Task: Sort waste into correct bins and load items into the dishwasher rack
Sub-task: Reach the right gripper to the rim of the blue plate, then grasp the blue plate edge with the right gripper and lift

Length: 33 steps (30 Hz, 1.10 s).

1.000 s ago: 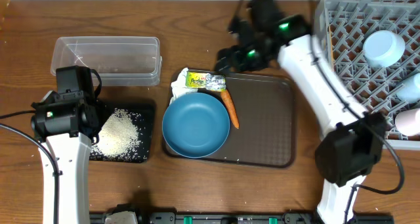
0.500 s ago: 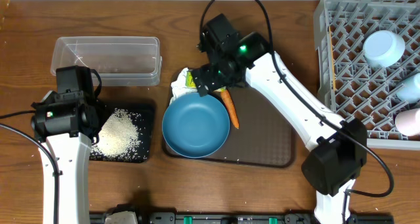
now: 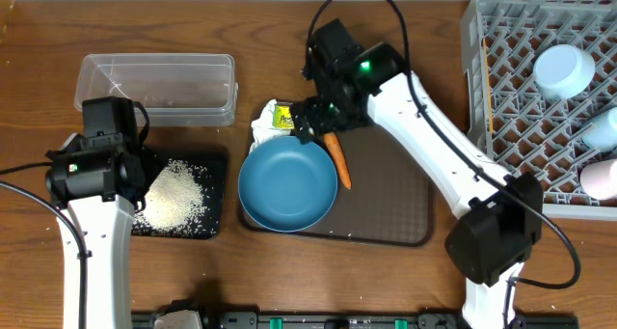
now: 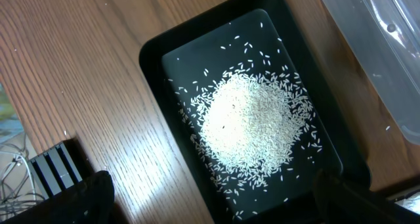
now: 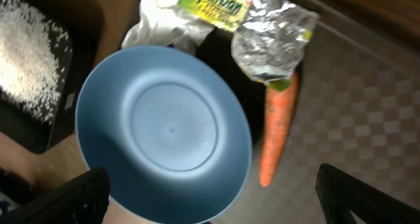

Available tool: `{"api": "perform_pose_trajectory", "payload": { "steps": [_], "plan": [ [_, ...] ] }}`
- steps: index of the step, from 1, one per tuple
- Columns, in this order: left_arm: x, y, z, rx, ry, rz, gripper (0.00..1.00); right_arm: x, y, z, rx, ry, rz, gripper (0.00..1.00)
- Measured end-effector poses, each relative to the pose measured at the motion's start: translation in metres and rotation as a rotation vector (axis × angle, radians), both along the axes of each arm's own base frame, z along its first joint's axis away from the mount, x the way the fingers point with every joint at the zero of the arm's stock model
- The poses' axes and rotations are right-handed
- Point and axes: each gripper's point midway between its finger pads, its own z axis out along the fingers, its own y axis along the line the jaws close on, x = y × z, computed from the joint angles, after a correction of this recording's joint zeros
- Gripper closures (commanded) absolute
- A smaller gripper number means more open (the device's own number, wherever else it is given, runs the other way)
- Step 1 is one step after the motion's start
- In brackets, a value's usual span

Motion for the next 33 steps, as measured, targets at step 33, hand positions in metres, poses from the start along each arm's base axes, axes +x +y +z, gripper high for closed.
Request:
{"api": "perform_pose_trajectory", "payload": {
  "steps": [33],
  "plan": [
    [0.000,0.000,0.000,0.000,0.000,0.000,0.01,-0.138,0.103,-0.070,-0.015,0.053,0.314,0.18]
  ]
}}
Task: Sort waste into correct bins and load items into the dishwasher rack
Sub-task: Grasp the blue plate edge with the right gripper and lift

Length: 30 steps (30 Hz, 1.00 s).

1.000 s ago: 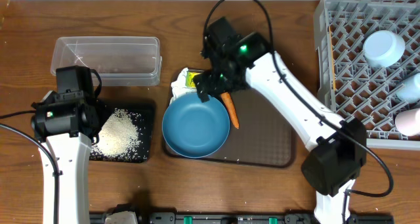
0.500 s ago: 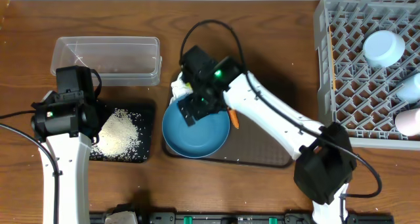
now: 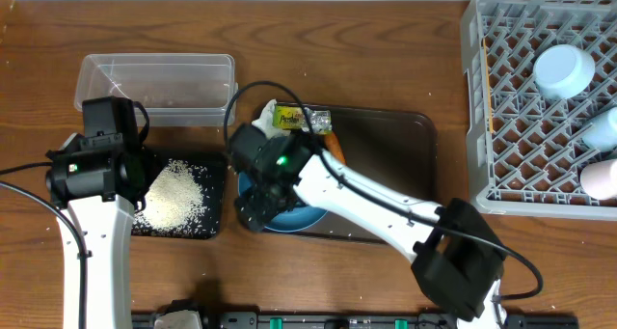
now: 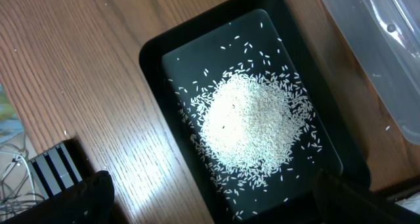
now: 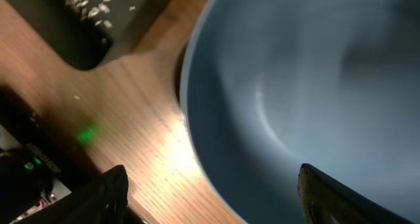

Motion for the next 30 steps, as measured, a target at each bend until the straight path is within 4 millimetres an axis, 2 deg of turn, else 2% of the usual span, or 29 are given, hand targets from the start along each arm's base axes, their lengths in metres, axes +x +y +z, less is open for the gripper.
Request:
{"api": "perform_pose_trajectory", "payload": {
  "steps": [3,8,14,23,30],
  "plan": [
    [0.000,0.000,0.000,0.000,0.000,0.000,0.01,-0.009,0.008,-0.007,0.018,-0.001,0.003,0.19],
    [0.000,0.000,0.000,0.000,0.000,0.000,0.01,-0.013,0.009,-0.021,0.022,0.004,-0.014,0.20],
    [0.000,0.000,0.000,0.000,0.000,0.000,0.01,-0.011,0.006,-0.030,0.010,-0.009,-0.038,0.36],
    [0.000,0.000,0.000,0.000,0.000,0.000,0.01,-0.010,-0.004,-0.044,-0.024,-0.026,-0.051,0.42],
    [0.000,0.000,0.000,0.000,0.000,0.000,0.01,-0.007,-0.008,-0.050,-0.036,-0.048,-0.057,0.54]
  ]
}}
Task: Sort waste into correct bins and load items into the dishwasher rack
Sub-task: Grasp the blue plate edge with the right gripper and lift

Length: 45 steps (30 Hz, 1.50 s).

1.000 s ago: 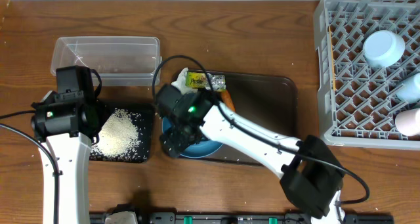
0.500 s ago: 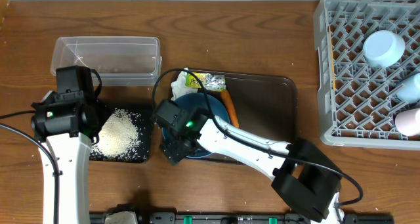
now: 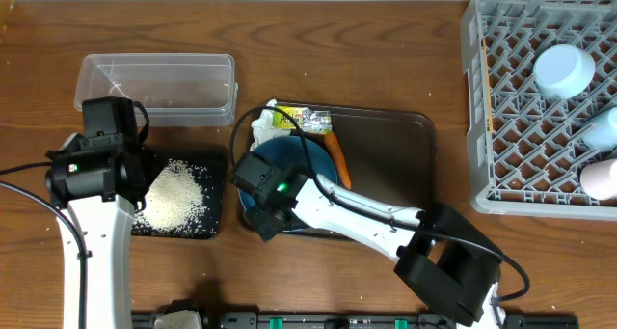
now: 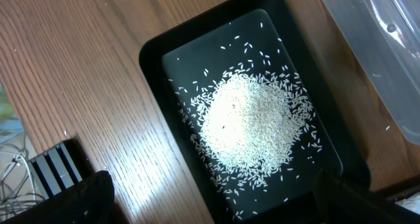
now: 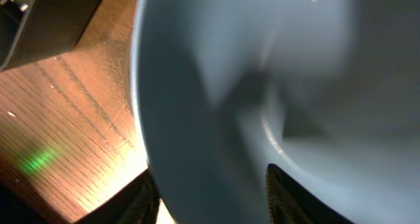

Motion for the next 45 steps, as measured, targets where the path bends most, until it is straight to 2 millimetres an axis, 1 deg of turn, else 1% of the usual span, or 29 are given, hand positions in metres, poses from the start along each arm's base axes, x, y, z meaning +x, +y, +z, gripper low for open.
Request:
{"api": "perform_pose_trajectory", "payload": {
  "steps": [10,15,17,20,24,28,32,36,42,45],
  "plan": [
    [0.000,0.000,0.000,0.000,0.000,0.000,0.01,0.001,0.002,-0.002,-0.009,-0.041,0.004,0.53],
    [0.000,0.000,0.000,0.000,0.000,0.000,0.01,-0.004,0.004,-0.007,-0.017,-0.067,0.019,0.56],
    [0.000,0.000,0.000,0.000,0.000,0.000,0.01,-0.007,0.005,-0.008,-0.019,-0.072,0.027,0.63],
    [0.000,0.000,0.000,0.000,0.000,0.000,0.01,-0.009,0.008,-0.008,-0.013,-0.079,0.036,0.67],
    [0.000,0.000,0.000,0.000,0.000,0.000,0.01,-0.008,0.011,-0.007,-0.003,-0.089,0.040,0.82],
    [0.000,0.000,0.000,0.000,0.000,0.000,0.01,-0.006,0.012,-0.006,0.001,-0.098,0.039,0.87],
    [0.000,0.000,0.000,0.000,0.000,0.000,0.01,-0.002,0.012,-0.004,-0.005,-0.121,0.040,0.99],
    [0.000,0.000,0.000,0.000,0.000,0.000,0.01,0.001,0.011,0.001,-0.003,-0.142,0.038,0.99],
    [0.000,0.000,0.000,0.000,0.000,0.000,0.01,0.000,0.011,0.003,-0.007,-0.136,0.040,0.99],
    [0.000,0.000,0.000,0.000,0.000,0.000,0.01,0.000,0.015,0.009,0.004,-0.126,0.043,0.99]
  ]
}}
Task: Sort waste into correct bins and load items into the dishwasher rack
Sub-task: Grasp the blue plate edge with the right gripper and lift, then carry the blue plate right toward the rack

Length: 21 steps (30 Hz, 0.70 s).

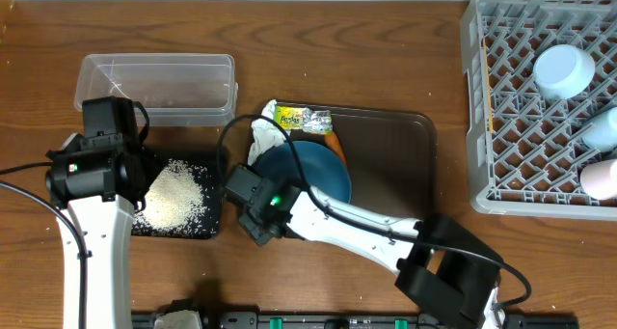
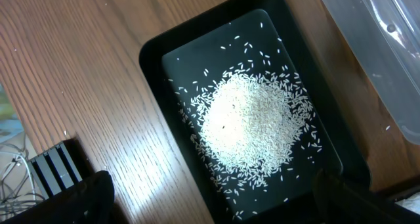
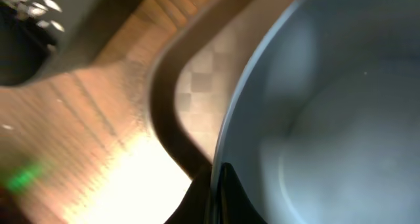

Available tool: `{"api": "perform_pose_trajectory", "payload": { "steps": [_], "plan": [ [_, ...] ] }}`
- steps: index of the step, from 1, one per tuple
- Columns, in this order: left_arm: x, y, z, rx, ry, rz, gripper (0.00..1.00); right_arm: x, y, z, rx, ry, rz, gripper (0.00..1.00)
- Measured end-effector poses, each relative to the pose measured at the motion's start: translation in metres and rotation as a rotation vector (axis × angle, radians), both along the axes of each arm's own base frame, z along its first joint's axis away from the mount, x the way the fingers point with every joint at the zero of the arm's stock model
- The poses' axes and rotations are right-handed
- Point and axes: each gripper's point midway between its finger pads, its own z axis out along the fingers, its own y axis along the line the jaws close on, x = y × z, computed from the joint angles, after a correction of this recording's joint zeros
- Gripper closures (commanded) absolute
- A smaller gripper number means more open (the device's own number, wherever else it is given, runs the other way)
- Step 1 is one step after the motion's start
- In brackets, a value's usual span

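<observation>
A blue bowl (image 1: 307,175) sits tilted over the brown tray (image 1: 395,189), its left rim raised. My right gripper (image 1: 256,213) is shut on that left rim. In the right wrist view, the dark fingers (image 3: 218,184) pinch the bowl's edge (image 3: 315,119). A green-and-foil wrapper (image 1: 301,120) and crumpled white paper (image 1: 261,131) lie at the tray's back left. Only a bit of the carrot (image 1: 337,148) shows behind the bowl. My left gripper (image 2: 210,204) hangs open over the black tray of rice (image 2: 249,119).
A clear plastic container (image 1: 157,88) stands at the back left. The grey dishwasher rack (image 1: 511,107) at the right holds pale cups (image 1: 564,68). The black rice tray (image 1: 188,228) lies just left of the brown tray.
My right gripper, then around the bowl's left rim, is now shut on it. The bowl is tipped up on that side, sits slightly further right and covers most of the carrot.
My right gripper was first above the wrapper and carrot at the tray's back. Then it was low at the bowl's left rim, then closer around that rim. Now it grips the rim with the bowl tilted. My left arm has stayed over the rice tray.
</observation>
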Motion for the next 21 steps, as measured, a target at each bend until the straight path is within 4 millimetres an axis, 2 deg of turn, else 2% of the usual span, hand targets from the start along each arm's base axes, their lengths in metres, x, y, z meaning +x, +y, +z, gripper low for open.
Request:
{"api": "perform_pose_trajectory", "payload": {
  "steps": [7,13,18,21],
  "plan": [
    [0.000,0.000,0.000,0.000,0.000,0.000,0.01,-0.001,0.016,0.031,0.070,0.029,0.023,0.99],
    [0.000,0.000,0.000,0.000,0.000,0.000,0.01,0.003,0.017,0.063,0.128,0.054,0.030,0.99],
    [0.000,0.000,0.000,0.000,0.000,0.000,0.01,0.030,-0.001,0.097,0.186,0.036,-0.002,0.99],
    [0.000,0.000,0.000,0.000,0.000,0.000,0.01,0.057,-0.023,0.131,0.267,0.007,-0.040,0.99]
  ]
}}
